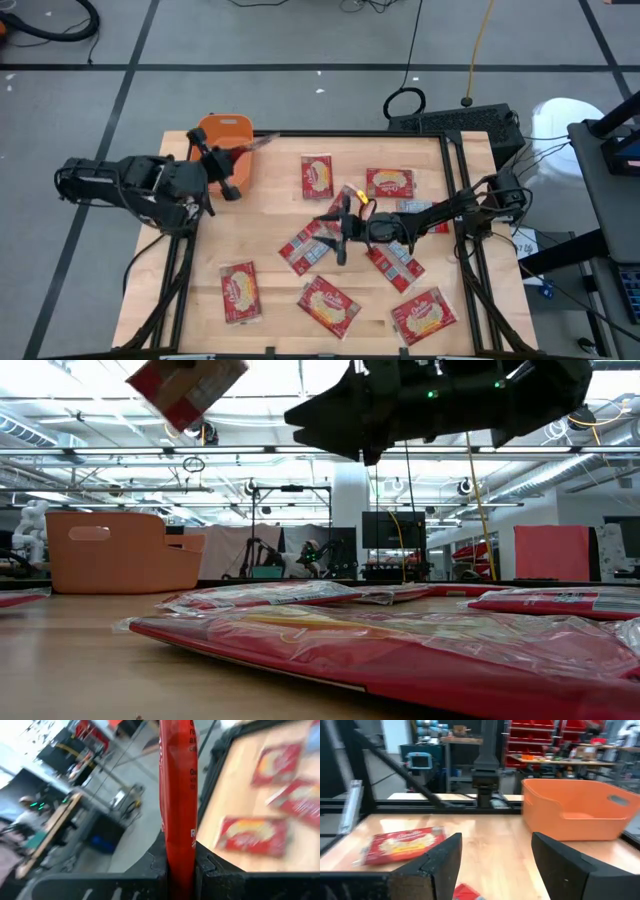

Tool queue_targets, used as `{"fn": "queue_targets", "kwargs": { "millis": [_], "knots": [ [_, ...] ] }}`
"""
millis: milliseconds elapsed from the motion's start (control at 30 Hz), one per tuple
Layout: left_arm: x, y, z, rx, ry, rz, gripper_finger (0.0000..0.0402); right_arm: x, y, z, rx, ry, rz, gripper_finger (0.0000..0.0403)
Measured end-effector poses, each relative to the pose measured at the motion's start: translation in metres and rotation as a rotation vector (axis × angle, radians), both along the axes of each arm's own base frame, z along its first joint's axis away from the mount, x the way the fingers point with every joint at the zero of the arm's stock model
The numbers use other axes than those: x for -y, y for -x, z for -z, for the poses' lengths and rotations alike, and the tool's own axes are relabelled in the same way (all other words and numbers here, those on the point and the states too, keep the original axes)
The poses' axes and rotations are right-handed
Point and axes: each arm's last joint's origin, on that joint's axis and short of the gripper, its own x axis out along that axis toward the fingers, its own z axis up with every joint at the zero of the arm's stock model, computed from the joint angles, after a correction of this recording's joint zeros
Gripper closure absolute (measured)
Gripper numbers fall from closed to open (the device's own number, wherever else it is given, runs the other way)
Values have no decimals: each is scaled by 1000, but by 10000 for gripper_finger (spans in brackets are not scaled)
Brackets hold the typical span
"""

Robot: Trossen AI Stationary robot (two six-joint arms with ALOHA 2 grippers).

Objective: Sort popcorn bags into baskets
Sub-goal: Put the red popcorn bag into the orange bin

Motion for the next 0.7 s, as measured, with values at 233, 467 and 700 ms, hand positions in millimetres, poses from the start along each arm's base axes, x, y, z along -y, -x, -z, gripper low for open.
{"fn": "queue_targets", "kwargs": {
  "millis": [233, 467, 700],
  "knots": [
    [-30, 6, 18, -149, -10, -191, 376, -8, 1, 0, -1, 14, -21, 170],
    [-55, 7, 73, -441, -44, -287, 381, -7, 1, 0, -2, 36, -21, 170],
    [-69, 12, 115, -567, -27, -355, 374, -7, 1, 0, -4, 50, -22, 170]
  ]
}}
